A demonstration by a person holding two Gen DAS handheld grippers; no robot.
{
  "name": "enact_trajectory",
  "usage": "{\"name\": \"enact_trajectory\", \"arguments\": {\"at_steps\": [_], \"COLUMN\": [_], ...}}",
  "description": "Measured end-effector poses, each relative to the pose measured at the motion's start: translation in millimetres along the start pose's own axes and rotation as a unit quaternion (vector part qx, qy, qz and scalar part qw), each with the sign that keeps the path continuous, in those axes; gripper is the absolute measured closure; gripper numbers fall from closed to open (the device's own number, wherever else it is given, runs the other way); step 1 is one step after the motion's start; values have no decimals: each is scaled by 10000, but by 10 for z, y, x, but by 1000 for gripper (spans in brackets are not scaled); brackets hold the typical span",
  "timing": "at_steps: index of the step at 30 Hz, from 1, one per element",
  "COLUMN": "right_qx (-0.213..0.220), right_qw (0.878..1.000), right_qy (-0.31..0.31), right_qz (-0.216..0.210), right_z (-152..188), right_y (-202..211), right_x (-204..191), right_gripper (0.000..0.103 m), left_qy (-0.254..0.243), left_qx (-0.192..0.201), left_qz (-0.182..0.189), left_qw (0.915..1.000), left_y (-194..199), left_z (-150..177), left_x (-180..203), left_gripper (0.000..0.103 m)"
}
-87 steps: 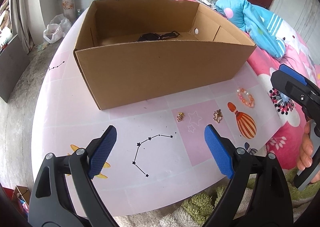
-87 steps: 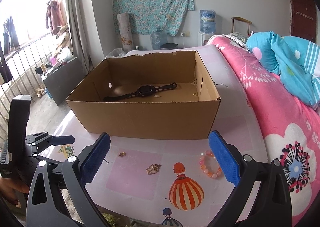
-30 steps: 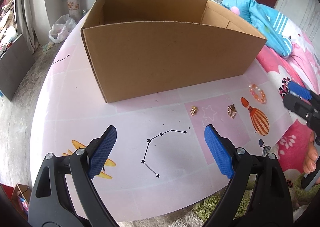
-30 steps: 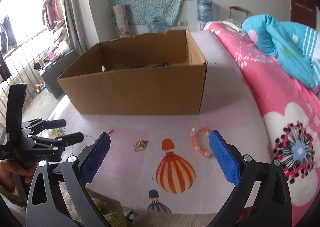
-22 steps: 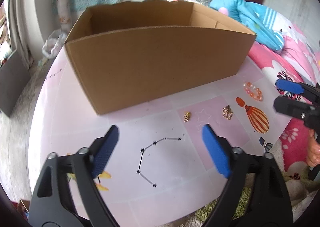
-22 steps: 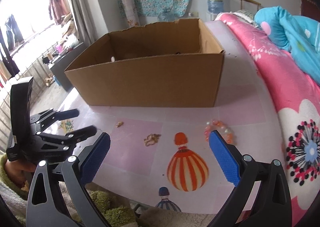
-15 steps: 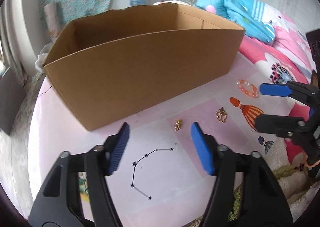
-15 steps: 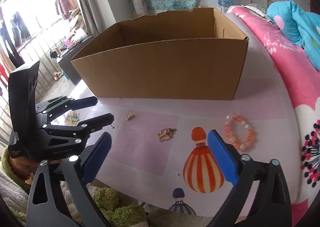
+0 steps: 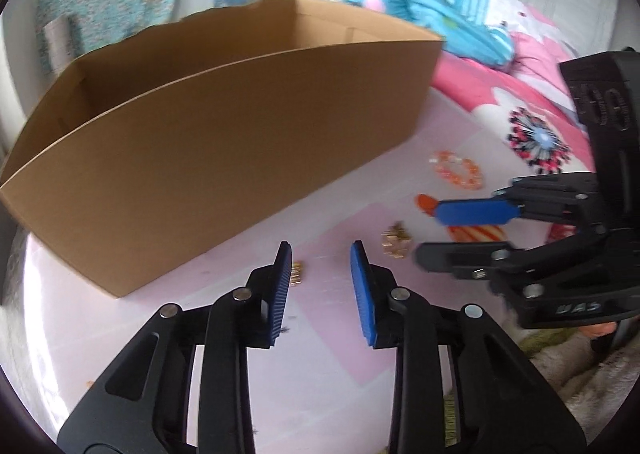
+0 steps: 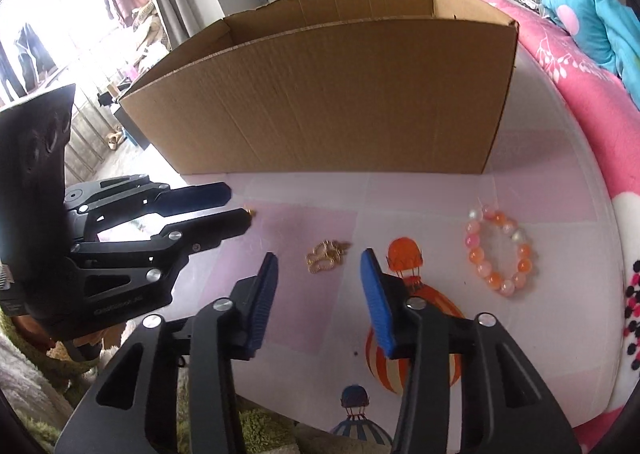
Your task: Organize jewelry
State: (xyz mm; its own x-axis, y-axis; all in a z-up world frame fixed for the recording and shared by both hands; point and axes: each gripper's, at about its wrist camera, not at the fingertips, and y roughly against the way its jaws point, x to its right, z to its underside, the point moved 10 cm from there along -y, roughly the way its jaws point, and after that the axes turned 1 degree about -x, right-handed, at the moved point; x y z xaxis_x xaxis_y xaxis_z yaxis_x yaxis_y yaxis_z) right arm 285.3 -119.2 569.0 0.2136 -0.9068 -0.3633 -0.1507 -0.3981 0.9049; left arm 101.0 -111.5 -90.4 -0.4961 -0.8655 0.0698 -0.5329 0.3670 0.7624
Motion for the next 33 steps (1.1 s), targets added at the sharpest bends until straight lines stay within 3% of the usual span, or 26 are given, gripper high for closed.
{"name": "enact_trajectory", "arguments": {"at_steps": [6, 11, 16, 25, 30, 33], "right_qx": [-110, -67, -10, 113, 184, 200], "right_qw": [9998, 9995, 9995, 9991, 9988, 9987], "right_qy": [-22, -20, -126, -241, -315, -348], "right_qz": [151, 319, 288, 340, 332, 313], "right_z": [170, 214, 232, 273, 301, 313], "right_y": [43, 62, 50, 101, 151, 174], "right_x": [113, 223, 298, 407, 425, 421], "right_gripper": [68, 68, 68, 68, 68, 68], "left_qy": [-362, -462, -407, -776, -764, -797], "left_qx": [-199, -373, -505, -668, -750, -770], "left_qz": [326, 370, 267, -71, -103, -102], "left_qw": [9986, 9975, 9975, 9947, 9942, 9938], "left_y": [-141, -285, -387, -398, -384, -370], "left_z": [0, -27, -52, -27, -19, -3], "left_x": [338, 485, 488, 528, 492, 495], "left_gripper": [74, 74, 75, 75, 90, 90]}}
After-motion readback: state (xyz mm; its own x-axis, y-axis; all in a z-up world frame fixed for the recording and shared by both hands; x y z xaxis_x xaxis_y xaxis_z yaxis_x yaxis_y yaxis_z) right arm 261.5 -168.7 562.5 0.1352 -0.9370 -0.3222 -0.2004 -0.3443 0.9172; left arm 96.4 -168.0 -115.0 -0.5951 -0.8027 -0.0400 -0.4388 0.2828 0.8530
